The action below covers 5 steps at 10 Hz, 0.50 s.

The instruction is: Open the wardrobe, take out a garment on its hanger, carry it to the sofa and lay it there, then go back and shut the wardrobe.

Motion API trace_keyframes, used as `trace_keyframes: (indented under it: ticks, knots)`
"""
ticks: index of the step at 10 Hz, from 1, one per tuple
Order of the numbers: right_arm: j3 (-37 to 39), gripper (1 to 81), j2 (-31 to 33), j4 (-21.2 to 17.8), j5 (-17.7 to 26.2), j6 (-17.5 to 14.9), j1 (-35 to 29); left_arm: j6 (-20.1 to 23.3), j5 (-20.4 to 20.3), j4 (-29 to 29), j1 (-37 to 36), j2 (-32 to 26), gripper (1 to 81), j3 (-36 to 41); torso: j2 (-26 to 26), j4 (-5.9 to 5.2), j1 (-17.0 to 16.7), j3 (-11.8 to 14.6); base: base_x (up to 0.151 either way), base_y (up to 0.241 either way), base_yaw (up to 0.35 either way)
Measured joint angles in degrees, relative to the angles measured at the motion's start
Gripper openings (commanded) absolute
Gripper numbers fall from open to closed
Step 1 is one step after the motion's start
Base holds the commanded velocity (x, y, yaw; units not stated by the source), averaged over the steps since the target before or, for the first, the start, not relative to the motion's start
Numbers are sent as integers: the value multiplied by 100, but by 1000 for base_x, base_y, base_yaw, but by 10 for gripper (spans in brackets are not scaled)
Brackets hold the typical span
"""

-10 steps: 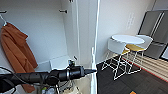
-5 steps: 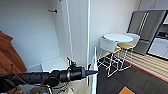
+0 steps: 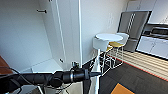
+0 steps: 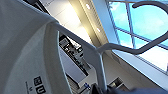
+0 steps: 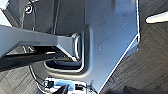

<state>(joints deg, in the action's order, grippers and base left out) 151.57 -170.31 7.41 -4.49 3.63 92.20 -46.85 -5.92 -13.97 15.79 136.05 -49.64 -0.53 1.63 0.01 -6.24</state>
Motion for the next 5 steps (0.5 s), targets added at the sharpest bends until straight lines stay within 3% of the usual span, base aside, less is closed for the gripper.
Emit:
trace_keyframes:
  ticks: [5]
  knots:
    - [6, 811, -44, 20, -5, 0, -5, 7, 127, -9, 77, 122, 10, -46, 0, 0, 0, 0, 0, 0, -218]
